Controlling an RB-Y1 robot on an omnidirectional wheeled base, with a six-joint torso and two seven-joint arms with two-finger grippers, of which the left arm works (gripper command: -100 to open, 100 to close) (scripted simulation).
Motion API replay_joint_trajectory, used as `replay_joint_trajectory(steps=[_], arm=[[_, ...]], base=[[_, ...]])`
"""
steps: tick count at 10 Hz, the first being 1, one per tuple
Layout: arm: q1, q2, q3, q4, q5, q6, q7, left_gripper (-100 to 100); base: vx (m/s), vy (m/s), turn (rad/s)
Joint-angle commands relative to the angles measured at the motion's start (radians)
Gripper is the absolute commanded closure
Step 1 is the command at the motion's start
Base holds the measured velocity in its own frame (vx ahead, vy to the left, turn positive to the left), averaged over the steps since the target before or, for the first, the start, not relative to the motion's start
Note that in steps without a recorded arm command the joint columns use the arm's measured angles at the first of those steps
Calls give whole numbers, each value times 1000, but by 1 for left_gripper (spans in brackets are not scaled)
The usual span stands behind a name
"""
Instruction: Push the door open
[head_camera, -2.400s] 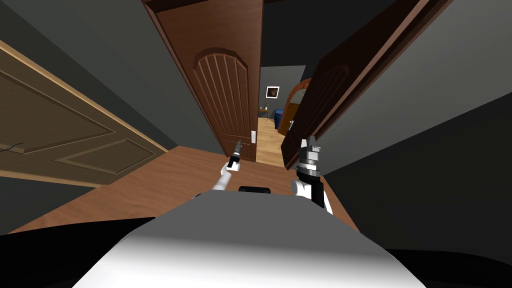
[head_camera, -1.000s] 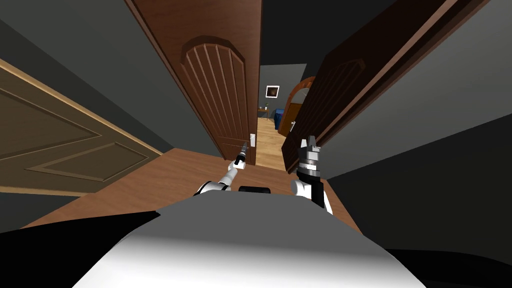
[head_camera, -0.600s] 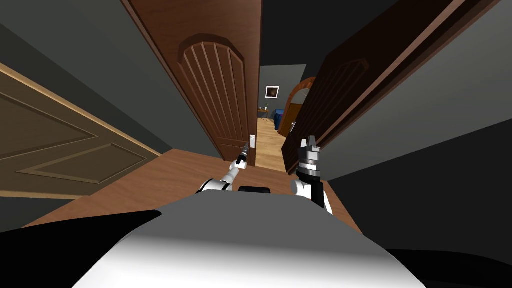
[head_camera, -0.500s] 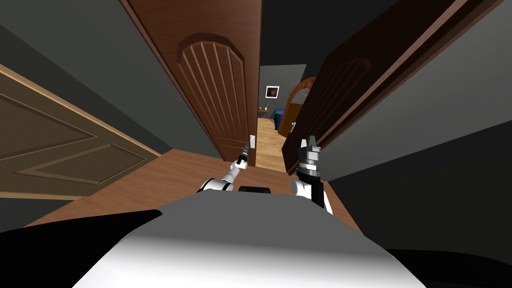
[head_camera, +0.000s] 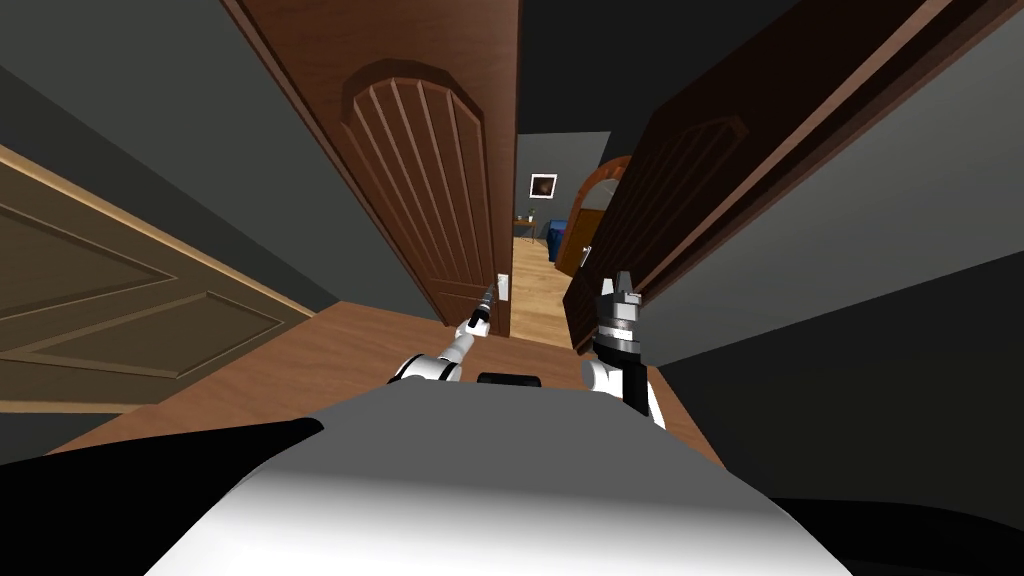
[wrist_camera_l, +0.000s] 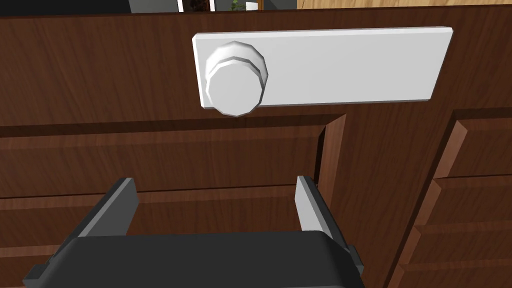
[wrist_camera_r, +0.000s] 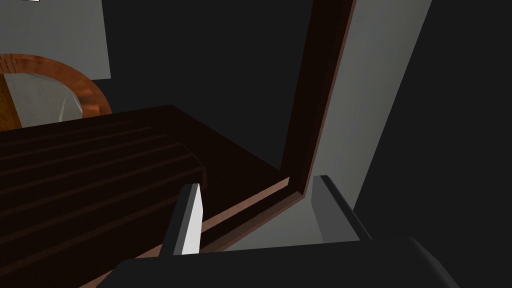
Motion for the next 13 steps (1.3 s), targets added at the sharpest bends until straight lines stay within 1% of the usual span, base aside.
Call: replay_joint_trajectory(steps=[1, 2, 3, 4, 5, 6, 7, 8, 13], arm=[[4, 14, 1, -12, 1, 6, 0, -100], [4, 14, 3, -11, 1, 6, 0, -100], [4, 9, 5, -10, 2, 6, 0, -100], [4, -1, 6, -9, 2, 5, 0, -100], [4, -13, 7, -8, 3, 5, -1, -100], [4, -38, 9, -7, 3, 5, -1, -100], [0, -22, 7, 1, 3, -2, 2, -100], [0, -22, 7, 1, 3, -2, 2, 100], [0, -22, 7, 1, 3, -2, 2, 100]], base=[[208, -29, -25], [184, -40, -19], [195, -16, -17], [214, -28, -22], [194, -27, -13], [200, -13, -23], [92, -5, -4], [-10, 0, 9], [-12, 1, -3]])
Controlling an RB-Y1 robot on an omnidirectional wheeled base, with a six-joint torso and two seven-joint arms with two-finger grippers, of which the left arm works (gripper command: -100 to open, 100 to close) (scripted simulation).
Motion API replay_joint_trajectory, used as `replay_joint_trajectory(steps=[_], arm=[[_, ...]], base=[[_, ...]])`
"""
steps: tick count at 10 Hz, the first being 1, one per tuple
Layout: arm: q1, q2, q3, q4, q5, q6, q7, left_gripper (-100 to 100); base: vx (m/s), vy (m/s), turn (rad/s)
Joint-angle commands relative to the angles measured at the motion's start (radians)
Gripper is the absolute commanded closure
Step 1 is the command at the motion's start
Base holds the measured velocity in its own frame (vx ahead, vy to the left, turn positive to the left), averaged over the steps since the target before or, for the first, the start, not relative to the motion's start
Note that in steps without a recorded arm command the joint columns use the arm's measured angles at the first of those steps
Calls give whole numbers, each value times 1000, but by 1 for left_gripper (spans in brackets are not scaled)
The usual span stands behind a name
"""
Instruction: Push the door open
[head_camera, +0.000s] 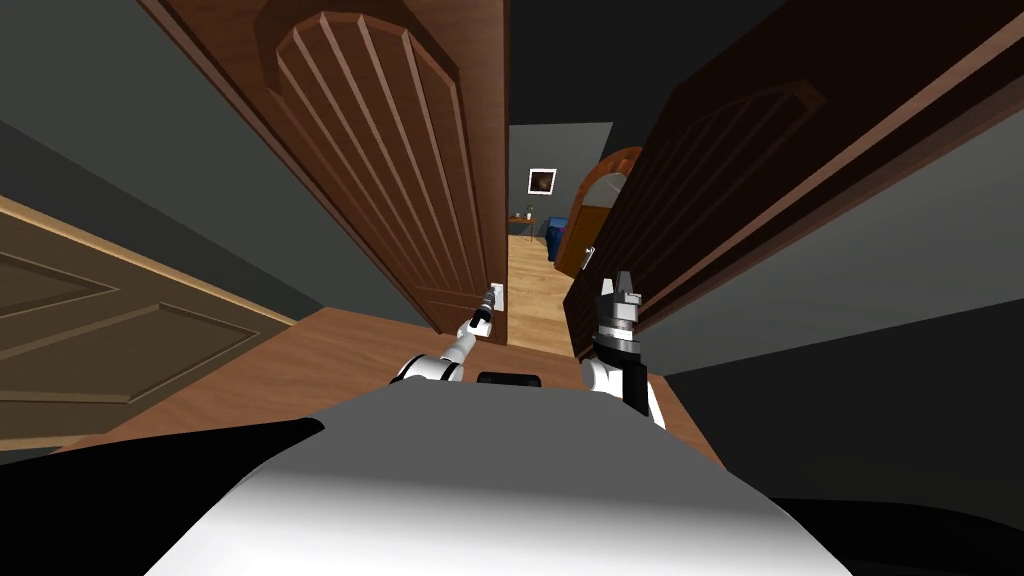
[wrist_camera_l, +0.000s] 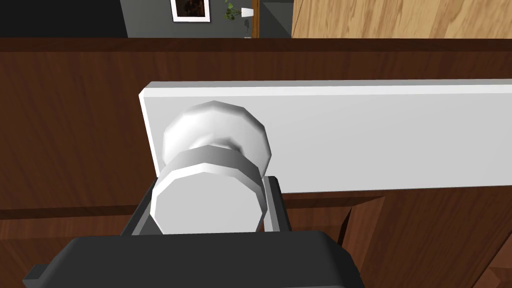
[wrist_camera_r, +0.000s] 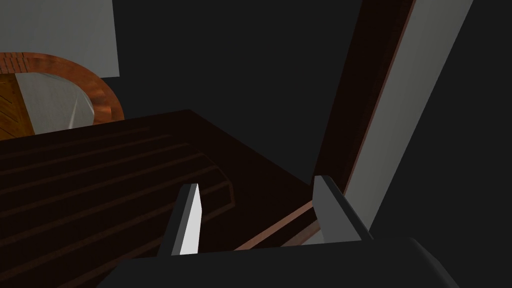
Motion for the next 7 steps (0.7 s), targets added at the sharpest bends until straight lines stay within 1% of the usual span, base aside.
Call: replay_joint_trajectory(steps=[1, 3, 4, 5, 6, 7], arm=[[1, 11, 9, 0, 3, 0, -3, 100], [1, 24, 22, 1, 7, 0, -6, 100], [1, 24, 22, 1, 7, 0, -6, 100], [2, 35, 34, 1, 11, 0, -10, 100], [2, 39, 39, 1, 13, 0, -11, 100], [2, 39, 39, 1, 13, 0, -11, 100]], base=[[116, -45, 13], [173, -70, 37], [123, -58, 35], [148, -82, 31], [148, -93, 37], [102, -59, 16]])
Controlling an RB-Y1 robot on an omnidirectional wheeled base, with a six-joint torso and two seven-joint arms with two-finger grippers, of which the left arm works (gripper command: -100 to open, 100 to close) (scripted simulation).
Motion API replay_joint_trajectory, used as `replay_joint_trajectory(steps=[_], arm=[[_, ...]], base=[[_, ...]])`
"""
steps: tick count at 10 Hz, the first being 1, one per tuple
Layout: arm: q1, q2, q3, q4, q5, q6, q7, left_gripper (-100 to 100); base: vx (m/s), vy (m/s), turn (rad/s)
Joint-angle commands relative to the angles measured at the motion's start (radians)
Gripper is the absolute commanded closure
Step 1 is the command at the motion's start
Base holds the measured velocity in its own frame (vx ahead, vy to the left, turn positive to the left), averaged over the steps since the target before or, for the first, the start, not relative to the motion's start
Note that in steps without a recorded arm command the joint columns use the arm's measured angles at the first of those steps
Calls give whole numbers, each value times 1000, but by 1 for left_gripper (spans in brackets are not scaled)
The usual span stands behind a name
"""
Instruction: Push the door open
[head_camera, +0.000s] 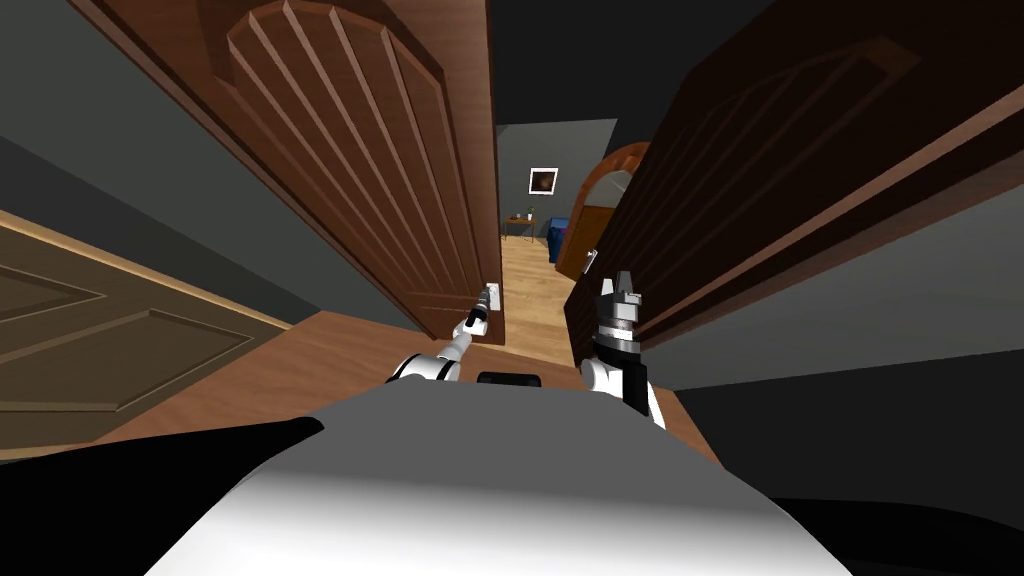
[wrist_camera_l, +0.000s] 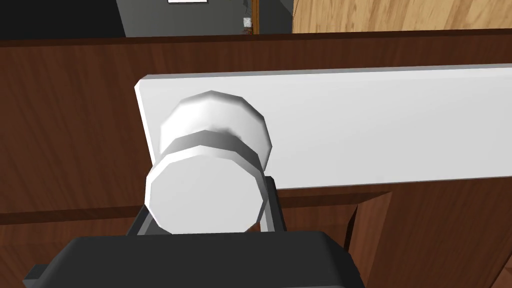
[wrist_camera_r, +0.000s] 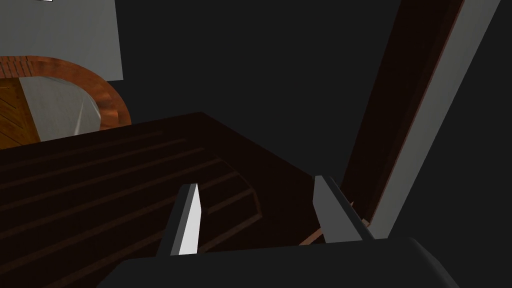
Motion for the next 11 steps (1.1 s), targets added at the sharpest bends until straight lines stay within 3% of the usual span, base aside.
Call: replay_joint_trajectory(steps=[1, 2, 3, 7, 9, 11], arm=[[8, 17, 20, -14, 6, 5, -6, 100], [8, 21, 25, -14, 8, 5, -7, 100], [18, 29, 16, -35, 6, 22, -3, -100], [20, 28, 15, -38, 9, 22, -1, -100], [22, 11, 15, -40, 11, 22, 0, -100], [24, -18, 14, -42, 12, 23, 2, -100]], base=[[141, -53, 69], [167, -67, 92], [-63, -60, 49], [-190, -32, 17], [-233, -57, 29], [-198, -50, 31]])
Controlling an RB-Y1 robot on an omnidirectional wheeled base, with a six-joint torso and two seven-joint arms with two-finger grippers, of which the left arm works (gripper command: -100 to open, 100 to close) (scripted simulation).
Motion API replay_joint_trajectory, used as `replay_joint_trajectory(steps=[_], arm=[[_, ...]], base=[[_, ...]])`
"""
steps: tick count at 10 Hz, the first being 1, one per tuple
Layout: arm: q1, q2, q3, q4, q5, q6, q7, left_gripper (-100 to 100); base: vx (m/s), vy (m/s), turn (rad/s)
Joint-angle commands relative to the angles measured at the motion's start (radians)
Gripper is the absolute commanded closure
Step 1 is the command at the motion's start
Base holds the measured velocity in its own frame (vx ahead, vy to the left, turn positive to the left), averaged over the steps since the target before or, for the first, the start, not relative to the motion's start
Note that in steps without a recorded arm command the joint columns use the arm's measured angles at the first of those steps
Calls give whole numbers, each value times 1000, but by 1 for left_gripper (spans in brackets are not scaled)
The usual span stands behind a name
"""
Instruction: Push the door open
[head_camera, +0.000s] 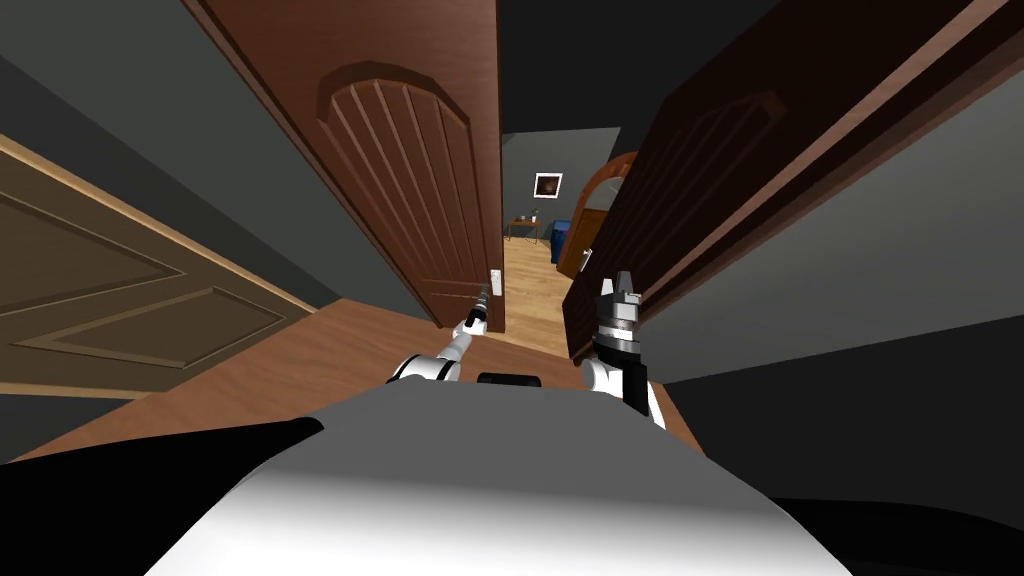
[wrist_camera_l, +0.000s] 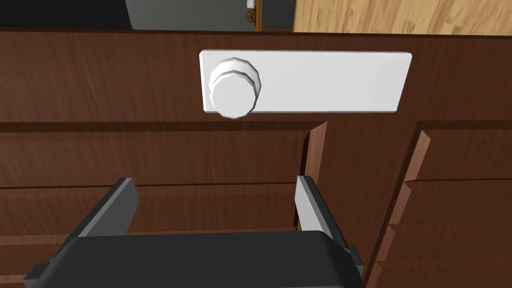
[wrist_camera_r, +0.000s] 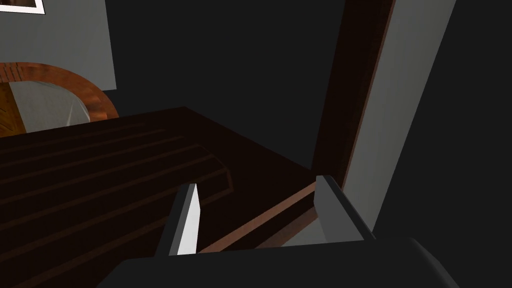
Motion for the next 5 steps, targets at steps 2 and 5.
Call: replay_joint_trajectory(steps=[2, 5], arm=[[13, -10, -1, -25, -1, 9, -2, -100], [17, 18, 3, -28, 0, 6, -4, -100]], base=[[-76, -28, 1], [148, -12, -22]])
